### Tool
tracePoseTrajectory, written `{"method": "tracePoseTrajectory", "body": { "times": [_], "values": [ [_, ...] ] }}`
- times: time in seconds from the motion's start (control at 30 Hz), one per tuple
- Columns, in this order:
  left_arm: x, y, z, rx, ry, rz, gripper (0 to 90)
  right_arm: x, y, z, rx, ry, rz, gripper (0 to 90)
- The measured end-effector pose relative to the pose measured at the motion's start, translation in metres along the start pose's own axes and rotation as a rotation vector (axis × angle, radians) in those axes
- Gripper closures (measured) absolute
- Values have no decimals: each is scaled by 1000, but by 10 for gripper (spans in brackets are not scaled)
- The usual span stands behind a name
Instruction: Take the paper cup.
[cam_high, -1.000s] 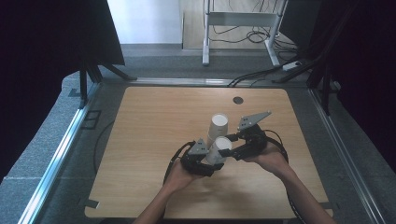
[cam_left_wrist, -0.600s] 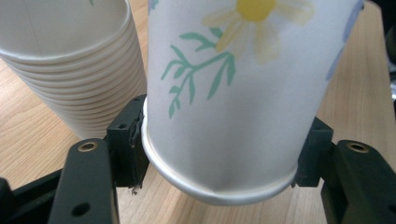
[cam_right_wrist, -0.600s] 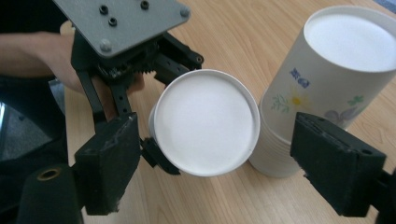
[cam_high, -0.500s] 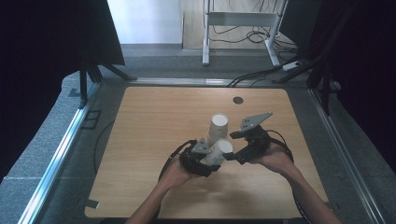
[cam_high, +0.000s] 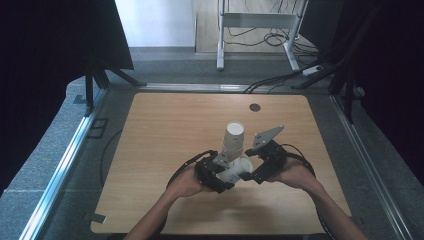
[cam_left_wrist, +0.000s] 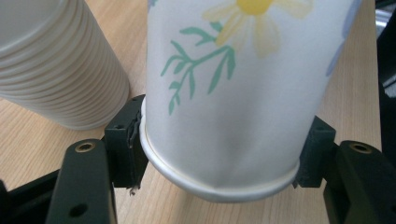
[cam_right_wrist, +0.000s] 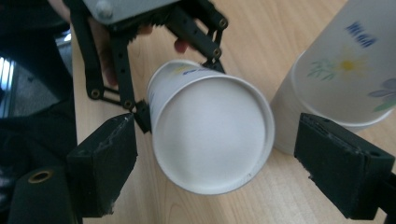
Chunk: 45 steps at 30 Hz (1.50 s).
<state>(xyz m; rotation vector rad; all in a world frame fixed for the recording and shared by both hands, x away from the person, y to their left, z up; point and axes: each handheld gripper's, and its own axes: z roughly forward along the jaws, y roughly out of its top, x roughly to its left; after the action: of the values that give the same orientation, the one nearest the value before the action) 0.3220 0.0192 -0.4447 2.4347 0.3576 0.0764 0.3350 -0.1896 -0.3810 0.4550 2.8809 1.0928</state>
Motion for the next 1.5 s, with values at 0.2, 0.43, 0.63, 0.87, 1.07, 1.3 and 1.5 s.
{"method": "tracePoseTrajectory", "body": {
  "times": [0.2,0.43,0.63,0.87,1.07,1.3,1.5],
  "values": [
    [0,5,-2,63,-44,39,340,4,0,5,34,12,-48,140],
    [-3,11,0,116,-74,68,340,9,2,13,93,22,-106,188],
    [-4,17,1,150,-87,92,341,12,2,20,130,35,-129,236],
    [-4,19,4,182,-93,112,341,13,1,23,160,50,-133,323],
    [-3,16,6,160,-98,73,307,13,0,20,149,50,-127,354],
    [0,17,-4,79,-95,39,152,10,-3,12,85,54,-89,358],
    [3,15,-20,-9,-80,14,137,9,-5,1,8,58,-70,360]
  ]
}}
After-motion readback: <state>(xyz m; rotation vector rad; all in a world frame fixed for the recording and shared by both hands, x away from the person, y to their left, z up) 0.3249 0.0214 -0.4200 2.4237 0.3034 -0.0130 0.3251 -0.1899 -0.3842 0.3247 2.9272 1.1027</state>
